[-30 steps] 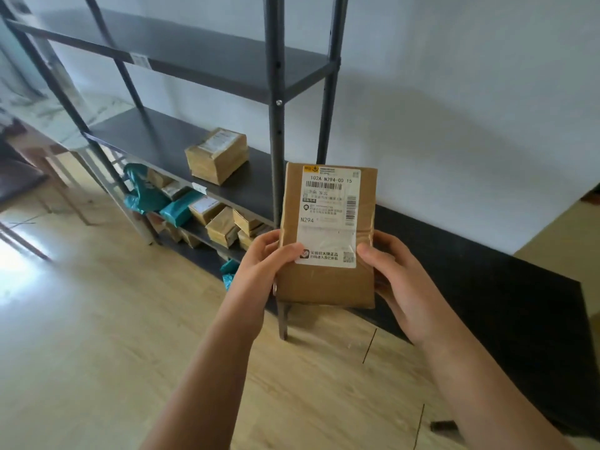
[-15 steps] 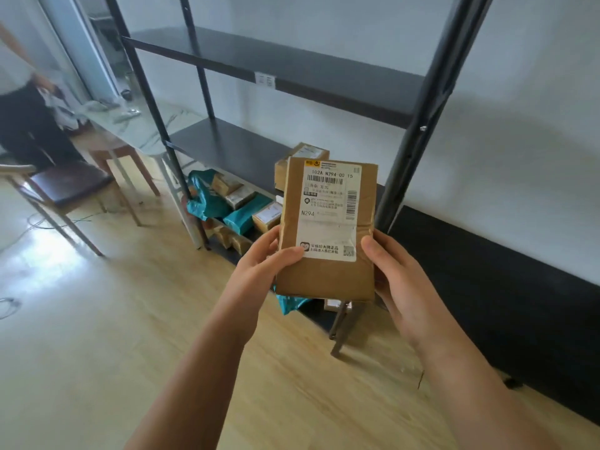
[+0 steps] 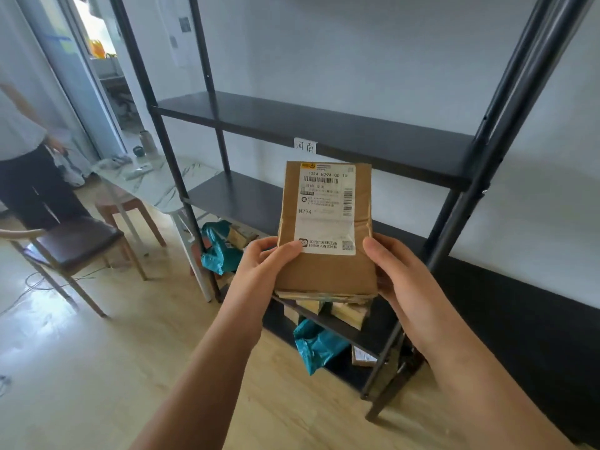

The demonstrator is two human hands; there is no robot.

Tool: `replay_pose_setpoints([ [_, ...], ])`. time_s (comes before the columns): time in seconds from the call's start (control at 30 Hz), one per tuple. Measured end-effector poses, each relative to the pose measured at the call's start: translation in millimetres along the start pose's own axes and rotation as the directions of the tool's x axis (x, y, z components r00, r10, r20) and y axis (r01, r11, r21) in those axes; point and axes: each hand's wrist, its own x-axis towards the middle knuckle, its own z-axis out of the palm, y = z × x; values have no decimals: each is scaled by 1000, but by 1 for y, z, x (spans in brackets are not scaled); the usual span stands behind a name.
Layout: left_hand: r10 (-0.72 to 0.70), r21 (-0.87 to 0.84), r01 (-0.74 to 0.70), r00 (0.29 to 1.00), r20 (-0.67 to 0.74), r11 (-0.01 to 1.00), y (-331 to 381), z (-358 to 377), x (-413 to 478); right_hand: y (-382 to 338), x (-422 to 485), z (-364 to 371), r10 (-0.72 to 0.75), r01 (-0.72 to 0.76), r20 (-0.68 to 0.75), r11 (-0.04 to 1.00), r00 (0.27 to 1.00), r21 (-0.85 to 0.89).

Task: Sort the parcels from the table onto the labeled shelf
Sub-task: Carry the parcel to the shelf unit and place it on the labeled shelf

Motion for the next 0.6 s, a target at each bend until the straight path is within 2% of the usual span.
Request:
replay_pose_setpoints([
  [0.17, 91, 32, -93, 994, 64, 995, 39, -5, 56, -25, 54, 13, -94, 93, -36, 996, 995, -7],
  [0.33, 178, 106, -200, 966, 188, 974, 79, -10, 117, -53, 118, 29, -157, 155, -157, 988, 975, -23],
  [0.6, 264, 101, -299, 926, 269, 949, 117, -11, 193, -83, 183, 48, -289, 287, -149, 957, 946, -32],
])
